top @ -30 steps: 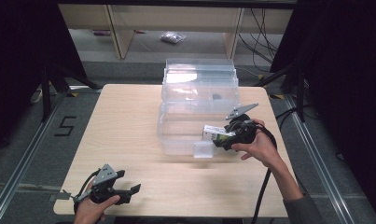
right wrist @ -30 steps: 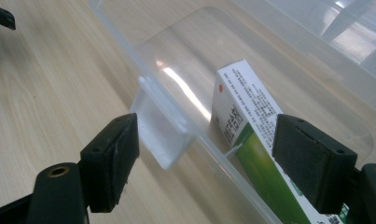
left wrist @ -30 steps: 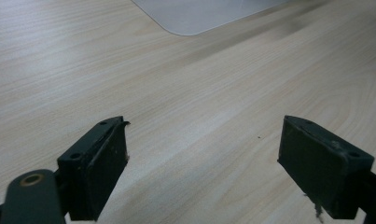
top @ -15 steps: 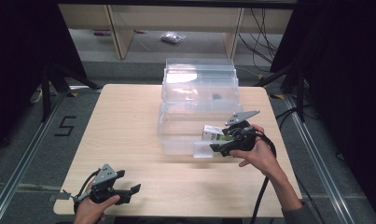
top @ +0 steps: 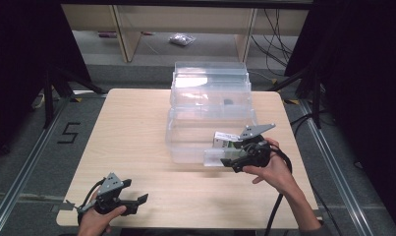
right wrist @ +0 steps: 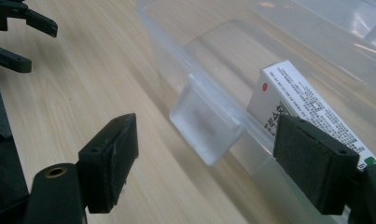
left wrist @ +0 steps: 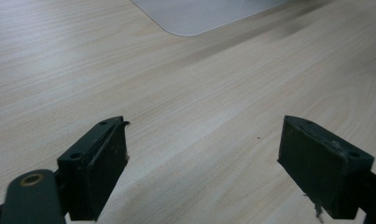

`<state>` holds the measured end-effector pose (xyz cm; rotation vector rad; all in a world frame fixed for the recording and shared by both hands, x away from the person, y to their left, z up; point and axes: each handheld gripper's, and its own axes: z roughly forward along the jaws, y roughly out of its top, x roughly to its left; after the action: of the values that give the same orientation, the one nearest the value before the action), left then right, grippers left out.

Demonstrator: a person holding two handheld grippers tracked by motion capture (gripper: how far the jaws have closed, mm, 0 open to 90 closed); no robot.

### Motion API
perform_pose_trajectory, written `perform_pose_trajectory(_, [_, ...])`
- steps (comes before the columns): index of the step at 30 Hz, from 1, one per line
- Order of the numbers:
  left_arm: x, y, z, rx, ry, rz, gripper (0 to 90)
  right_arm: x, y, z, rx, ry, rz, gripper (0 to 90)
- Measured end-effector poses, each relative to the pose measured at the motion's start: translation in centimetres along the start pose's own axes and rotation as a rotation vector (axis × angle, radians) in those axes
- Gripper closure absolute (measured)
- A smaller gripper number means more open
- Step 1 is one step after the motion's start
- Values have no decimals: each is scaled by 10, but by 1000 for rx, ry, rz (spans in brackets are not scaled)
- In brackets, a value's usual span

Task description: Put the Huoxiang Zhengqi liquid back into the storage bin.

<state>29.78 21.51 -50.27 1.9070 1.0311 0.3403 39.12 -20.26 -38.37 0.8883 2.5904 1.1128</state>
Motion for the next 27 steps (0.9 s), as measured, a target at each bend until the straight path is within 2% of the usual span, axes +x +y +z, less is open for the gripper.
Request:
perform_pose_trajectory(1, [0, 0, 0, 0, 0, 0, 149, -1, -1, 0, -4, 0, -14, 229])
perform_pose_trajectory(2, [0, 0, 0, 0, 0, 0, 149, 2, -2, -1, 5, -4, 7, 226])
perform_pose_trajectory(4, [0, 0, 0, 1, 0, 1, 149, 1, -5, 2, -12, 4, -14, 227])
perform_pose_trajectory(5, [0, 0, 0, 1, 0, 2, 149, 3, -6, 0, 4, 11, 9, 225])
perform_pose_trajectory(6, [0, 0, 0, 0, 0, 0, 149, 4, -7, 1, -12, 5, -1, 225])
perform_pose_trajectory(7, [0, 0, 0, -1, 1, -2, 149, 4, -8, 0, 8, 6, 1, 225])
perform_pose_trajectory(9, [0, 0, 0, -2, 2, -4, 148, 7, -11, 2, -12, 9, 6, 225])
perform_pose_trajectory(10, [0, 0, 0, -2, 0, -3, 149, 7, -13, 1, 2, 14, 1, 225])
perform_pose_trajectory(11, [0, 0, 0, -2, 0, -3, 149, 10, -14, 1, 7, 16, 18, 225])
perform_pose_trajectory(12, [0, 0, 0, -2, 1, -4, 149, 8, -16, 3, -10, 18, -23, 225])
perform_pose_trajectory(13, [0, 0, 0, -1, 2, -4, 149, 11, -17, 2, 3, 8, 7, 225])
perform_pose_trajectory(14, [0, 0, -1, -2, 3, -7, 149, 10, -19, 4, -7, 12, -15, 226])
perform_pose_trajectory(15, [0, 0, -1, -2, 3, -7, 149, 12, -21, 4, -11, 7, 8, 227])
perform_pose_trajectory(17, [0, 0, -1, -2, 2, -4, 149, 13, -25, 6, -8, 7, -7, 227])
perform_pose_trajectory(20, [-1, 0, -1, -6, 2, -9, 149, 16, -30, 8, -13, 17, -4, 228])
perform_pose_trajectory(21, [0, 0, -1, -7, -1, -8, 149, 19, -32, 7, -3, 17, 32, 228])
perform_pose_trajectory(23, [0, 0, -1, -7, -1, -8, 149, 16, -35, 8, -21, 17, -4, 228])
perform_pose_trajectory(27, [-1, 1, -1, -8, -3, -9, 149, 17, -44, 9, -23, 4, 26, 227])
